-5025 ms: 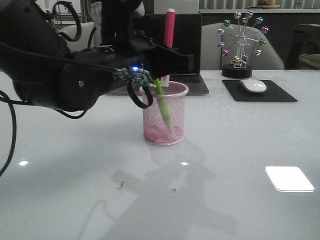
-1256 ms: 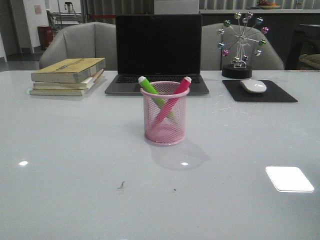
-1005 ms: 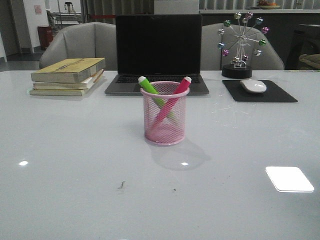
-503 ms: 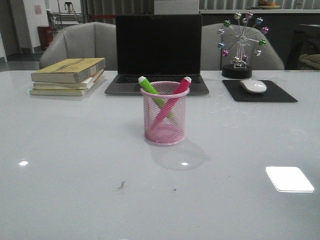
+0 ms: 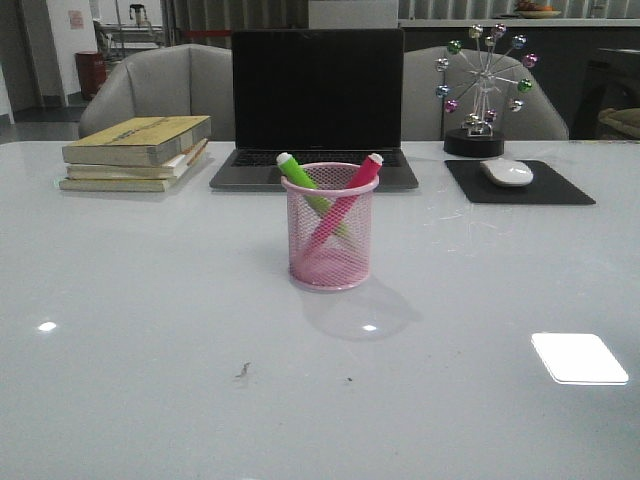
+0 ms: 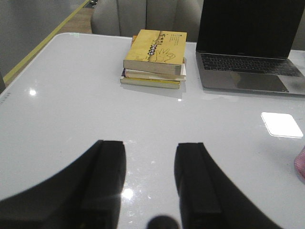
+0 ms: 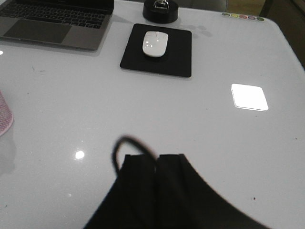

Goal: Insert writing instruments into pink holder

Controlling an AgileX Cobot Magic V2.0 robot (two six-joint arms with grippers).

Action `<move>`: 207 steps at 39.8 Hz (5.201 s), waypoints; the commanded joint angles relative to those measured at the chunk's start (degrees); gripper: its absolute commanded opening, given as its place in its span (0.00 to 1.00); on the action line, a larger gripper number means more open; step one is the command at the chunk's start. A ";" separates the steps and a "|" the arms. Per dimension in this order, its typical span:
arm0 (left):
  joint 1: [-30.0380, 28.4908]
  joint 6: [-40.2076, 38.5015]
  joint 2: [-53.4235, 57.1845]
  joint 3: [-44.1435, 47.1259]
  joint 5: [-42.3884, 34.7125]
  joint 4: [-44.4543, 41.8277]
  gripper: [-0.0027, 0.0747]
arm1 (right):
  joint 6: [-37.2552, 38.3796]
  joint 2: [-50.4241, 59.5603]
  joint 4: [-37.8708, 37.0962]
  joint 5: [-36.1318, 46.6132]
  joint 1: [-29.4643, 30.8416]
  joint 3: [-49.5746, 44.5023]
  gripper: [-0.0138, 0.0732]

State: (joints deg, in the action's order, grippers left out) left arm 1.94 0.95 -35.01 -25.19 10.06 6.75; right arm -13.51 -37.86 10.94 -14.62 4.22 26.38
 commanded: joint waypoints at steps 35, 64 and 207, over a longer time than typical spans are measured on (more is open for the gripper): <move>-0.14 -0.20 -0.15 -1.73 -4.86 0.49 0.48 | -0.51 29.27 7.69 12.06 -4.77 -19.38 0.19; -0.14 -0.20 -0.15 -1.73 -4.86 0.49 0.48 | -0.58 39.52 6.73 7.78 -4.77 -28.18 0.19; -0.14 -0.27 35.16 21.57 -8.15 -6.75 0.15 | 16.40 39.52 -9.75 7.91 -4.77 -28.18 0.19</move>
State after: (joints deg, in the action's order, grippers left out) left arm 1.94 0.95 -0.61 -3.40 6.94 -0.77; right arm 2.86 0.57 1.67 -11.47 -0.57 -1.70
